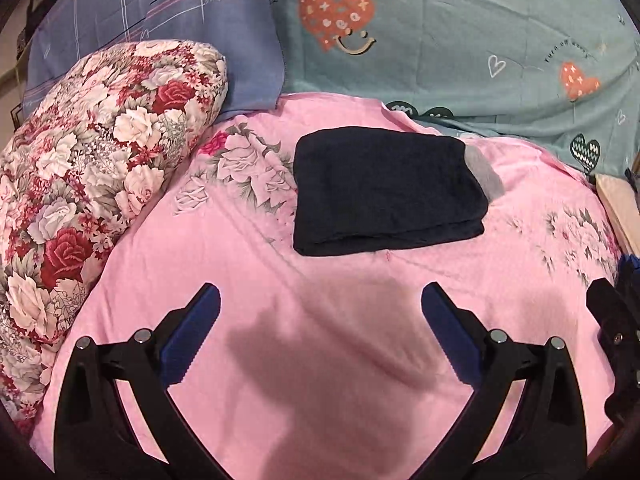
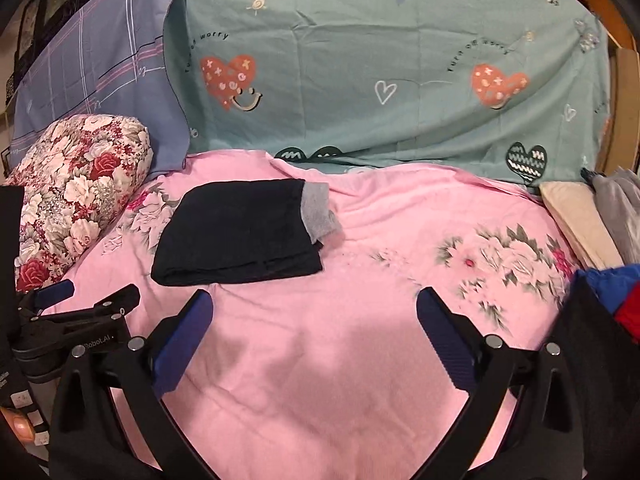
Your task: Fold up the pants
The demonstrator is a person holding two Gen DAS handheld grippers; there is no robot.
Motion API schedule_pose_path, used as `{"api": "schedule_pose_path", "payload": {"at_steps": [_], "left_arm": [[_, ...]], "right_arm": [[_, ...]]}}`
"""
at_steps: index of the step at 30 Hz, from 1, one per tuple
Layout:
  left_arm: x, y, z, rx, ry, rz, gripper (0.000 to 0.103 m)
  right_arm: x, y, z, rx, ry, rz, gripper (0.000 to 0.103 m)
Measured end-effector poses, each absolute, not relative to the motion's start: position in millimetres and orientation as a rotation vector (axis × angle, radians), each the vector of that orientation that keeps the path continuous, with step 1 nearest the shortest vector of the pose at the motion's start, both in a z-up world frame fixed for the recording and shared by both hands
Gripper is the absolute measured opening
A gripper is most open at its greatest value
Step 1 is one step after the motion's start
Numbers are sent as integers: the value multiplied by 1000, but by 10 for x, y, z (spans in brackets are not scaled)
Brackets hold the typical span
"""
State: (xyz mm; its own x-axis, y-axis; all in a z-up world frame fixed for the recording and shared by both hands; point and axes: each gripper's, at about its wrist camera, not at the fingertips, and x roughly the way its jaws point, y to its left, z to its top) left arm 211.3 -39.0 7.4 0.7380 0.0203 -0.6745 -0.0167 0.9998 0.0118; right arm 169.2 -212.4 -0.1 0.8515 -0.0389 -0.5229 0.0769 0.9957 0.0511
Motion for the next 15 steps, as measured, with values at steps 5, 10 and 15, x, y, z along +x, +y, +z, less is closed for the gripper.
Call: {"api": "schedule_pose_path", "payload": {"at_steps": [5,10,15], "left_arm": [[2114,-441,16,39,751,25,101],[2114,-386,-45,-3,752,0,101],[2163,-415,-141,-5,809,2,101]], "right_arm": [[1578,-2200,-193,132,503,-89,102],[1671,-2227,-325,151,546,-51,102],[1682,-2241,-391,158,571,-27,102]]}}
